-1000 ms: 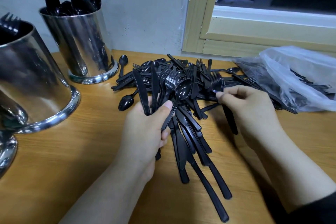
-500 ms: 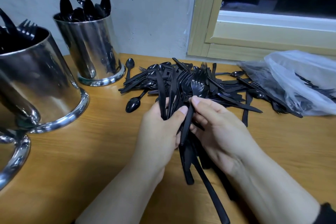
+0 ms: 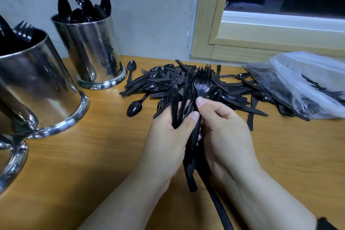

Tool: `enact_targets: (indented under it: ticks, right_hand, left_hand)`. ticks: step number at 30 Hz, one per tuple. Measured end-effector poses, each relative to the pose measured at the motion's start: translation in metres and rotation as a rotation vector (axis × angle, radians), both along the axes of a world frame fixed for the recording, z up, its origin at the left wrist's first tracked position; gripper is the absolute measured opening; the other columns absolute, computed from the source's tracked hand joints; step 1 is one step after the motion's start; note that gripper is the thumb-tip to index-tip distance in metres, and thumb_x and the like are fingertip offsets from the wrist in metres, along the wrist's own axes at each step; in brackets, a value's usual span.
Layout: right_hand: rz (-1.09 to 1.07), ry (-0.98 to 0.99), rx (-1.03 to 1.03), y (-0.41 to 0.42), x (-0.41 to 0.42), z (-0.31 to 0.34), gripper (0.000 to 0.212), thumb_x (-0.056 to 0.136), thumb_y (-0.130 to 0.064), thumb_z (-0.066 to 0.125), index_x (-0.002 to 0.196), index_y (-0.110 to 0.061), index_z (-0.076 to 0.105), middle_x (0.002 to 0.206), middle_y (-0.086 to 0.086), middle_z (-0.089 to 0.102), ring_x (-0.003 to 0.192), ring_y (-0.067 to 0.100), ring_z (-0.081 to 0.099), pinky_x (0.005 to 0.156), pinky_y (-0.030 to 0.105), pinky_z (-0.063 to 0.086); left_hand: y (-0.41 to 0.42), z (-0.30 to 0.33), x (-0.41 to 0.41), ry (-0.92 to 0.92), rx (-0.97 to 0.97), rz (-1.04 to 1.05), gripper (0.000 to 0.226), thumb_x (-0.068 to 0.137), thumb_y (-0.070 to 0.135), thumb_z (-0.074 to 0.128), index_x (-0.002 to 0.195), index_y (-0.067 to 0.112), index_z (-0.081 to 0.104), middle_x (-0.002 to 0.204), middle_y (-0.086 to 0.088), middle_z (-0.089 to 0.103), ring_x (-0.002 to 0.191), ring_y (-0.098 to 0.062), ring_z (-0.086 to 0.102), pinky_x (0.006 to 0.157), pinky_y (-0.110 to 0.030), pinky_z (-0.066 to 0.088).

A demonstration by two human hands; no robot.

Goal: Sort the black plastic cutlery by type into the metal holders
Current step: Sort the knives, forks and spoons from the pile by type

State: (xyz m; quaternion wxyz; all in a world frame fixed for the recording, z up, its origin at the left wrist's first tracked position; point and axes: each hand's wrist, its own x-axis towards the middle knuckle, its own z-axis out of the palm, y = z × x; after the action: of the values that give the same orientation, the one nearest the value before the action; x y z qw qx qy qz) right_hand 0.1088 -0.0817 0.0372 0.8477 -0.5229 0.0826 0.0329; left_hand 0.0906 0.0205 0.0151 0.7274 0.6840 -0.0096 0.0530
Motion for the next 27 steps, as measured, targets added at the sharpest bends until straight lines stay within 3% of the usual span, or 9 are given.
enact_targets:
  ticks: [3, 6, 7, 9, 11, 13, 16, 22, 27]
  right_hand:
    - [-0.001, -0.008, -0.076, -0.002, -0.001, -0.002, 0.017, 0.089, -0.025, 0.074, 0.093, -0.008, 0.073, 0.059, 0.014, 0.049, 0.039, 0.022, 0.040, 0.043, 0.031, 0.039]
    - [-0.011, -0.090, -0.265, -0.006, -0.001, -0.002, 0.023, 0.092, -0.034, 0.070, 0.085, -0.012, 0.074, 0.058, 0.009, 0.056, 0.046, 0.032, 0.052, 0.048, 0.048, 0.051]
    - [-0.033, -0.140, -0.393, -0.008, 0.000, -0.002, 0.028, 0.094, -0.037, 0.067, 0.080, -0.013, 0.073, 0.059, 0.006, 0.059, 0.051, 0.033, 0.058, 0.053, 0.044, 0.053]
    - [-0.086, -0.226, -0.566, -0.011, 0.001, -0.002, 0.029, 0.097, -0.033, 0.063, 0.078, -0.014, 0.074, 0.058, 0.002, 0.065, 0.055, 0.015, 0.062, 0.057, 0.022, 0.048]
    - [-0.114, -0.278, -0.584, -0.011, 0.002, -0.001, 0.021, 0.096, -0.024, 0.065, 0.082, -0.014, 0.075, 0.059, 0.004, 0.067, 0.053, 0.003, 0.058, 0.056, 0.010, 0.042]
    - [-0.110, -0.302, -0.565, -0.009, 0.002, 0.000, 0.011, 0.094, -0.018, 0.068, 0.085, -0.015, 0.076, 0.063, 0.006, 0.069, 0.055, 0.000, 0.059, 0.058, 0.007, 0.043]
    - [-0.101, -0.309, -0.492, -0.007, 0.002, -0.001, 0.002, 0.089, -0.012, 0.073, 0.087, -0.013, 0.074, 0.066, 0.007, 0.070, 0.055, 0.000, 0.060, 0.057, 0.008, 0.045]
    - [-0.112, -0.350, -0.583, -0.010, 0.005, -0.008, 0.006, 0.091, -0.017, 0.071, 0.086, -0.018, 0.074, 0.062, 0.003, 0.070, 0.062, 0.008, 0.065, 0.063, 0.012, 0.048]
    - [-0.107, -0.392, -0.632, -0.010, 0.005, -0.010, 0.009, 0.091, -0.016, 0.071, 0.087, -0.024, 0.075, 0.071, -0.006, 0.073, 0.070, 0.006, 0.068, 0.067, 0.013, 0.049]
  left_hand:
    - [0.000, 0.003, -0.002, 0.042, -0.092, -0.026, 0.010, 0.102, 0.019, 0.060, 0.105, 0.015, 0.068, 0.081, -0.008, 0.071, 0.059, -0.021, 0.063, 0.053, -0.031, 0.053]
    - [0.002, 0.003, -0.002, 0.067, -0.102, -0.009, 0.010, 0.103, 0.021, 0.059, 0.102, 0.019, 0.068, 0.082, -0.004, 0.070, 0.049, -0.015, 0.047, 0.043, -0.026, 0.035]
    - [0.003, 0.003, -0.002, 0.075, -0.120, 0.000, 0.011, 0.103, 0.021, 0.058, 0.102, 0.020, 0.069, 0.085, -0.004, 0.071, 0.048, -0.014, 0.043, 0.043, -0.025, 0.033]
    - [0.004, 0.003, -0.001, 0.095, -0.151, 0.016, 0.012, 0.103, 0.021, 0.058, 0.102, 0.021, 0.070, 0.085, -0.003, 0.072, 0.048, -0.012, 0.039, 0.042, -0.023, 0.030]
    - [0.004, 0.003, -0.001, 0.120, -0.181, 0.027, 0.012, 0.103, 0.021, 0.058, 0.100, 0.020, 0.069, 0.084, -0.002, 0.071, 0.047, -0.012, 0.037, 0.042, -0.022, 0.030]
    - [0.004, 0.003, 0.000, 0.136, -0.210, 0.044, 0.010, 0.102, 0.022, 0.060, 0.100, 0.020, 0.069, 0.082, -0.002, 0.070, 0.047, -0.012, 0.036, 0.041, -0.022, 0.030]
    - [0.006, 0.003, 0.001, 0.133, -0.204, 0.044, 0.007, 0.099, 0.024, 0.064, 0.100, 0.019, 0.069, 0.079, 0.000, 0.069, 0.048, -0.012, 0.036, 0.042, -0.022, 0.030]
    - [0.007, 0.000, 0.002, 0.141, -0.212, 0.060, 0.010, 0.101, 0.024, 0.063, 0.096, 0.020, 0.071, 0.083, -0.003, 0.071, 0.047, -0.010, 0.037, 0.042, -0.022, 0.029]
    - [0.012, 0.001, 0.001, 0.131, -0.181, 0.089, 0.015, 0.102, 0.024, 0.061, 0.098, 0.011, 0.068, 0.076, -0.001, 0.069, 0.046, -0.010, 0.037, 0.042, -0.022, 0.029]
